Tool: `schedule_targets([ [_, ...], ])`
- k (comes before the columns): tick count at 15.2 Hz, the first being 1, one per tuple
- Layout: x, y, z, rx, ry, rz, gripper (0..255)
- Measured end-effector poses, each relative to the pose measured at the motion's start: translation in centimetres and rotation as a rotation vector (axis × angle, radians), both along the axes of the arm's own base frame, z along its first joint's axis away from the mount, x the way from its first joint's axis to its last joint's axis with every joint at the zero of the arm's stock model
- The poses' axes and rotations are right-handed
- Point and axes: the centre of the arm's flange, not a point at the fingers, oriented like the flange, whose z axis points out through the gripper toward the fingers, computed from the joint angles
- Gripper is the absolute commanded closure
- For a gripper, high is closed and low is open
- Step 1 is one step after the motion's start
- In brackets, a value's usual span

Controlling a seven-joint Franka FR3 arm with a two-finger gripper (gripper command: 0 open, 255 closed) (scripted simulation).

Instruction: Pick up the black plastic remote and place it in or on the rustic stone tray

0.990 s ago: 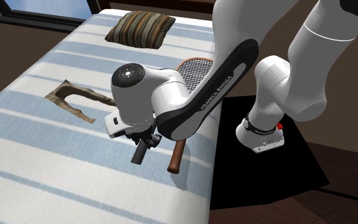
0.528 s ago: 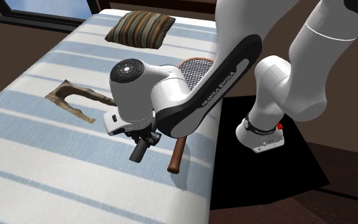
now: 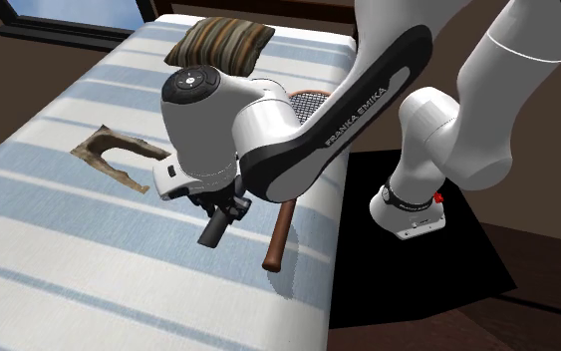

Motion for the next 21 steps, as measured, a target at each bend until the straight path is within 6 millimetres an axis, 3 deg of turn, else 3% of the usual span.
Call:
schedule_targets([
  [13,0.1,0.0,6.8,0.0,0.0,0.0,255],
  [15,1.4,-0.8,7.1,0.0,0.0,0.0,255],
  [21,7.5,-5.4,6.8,0.0,0.001,-0.001,255],
])
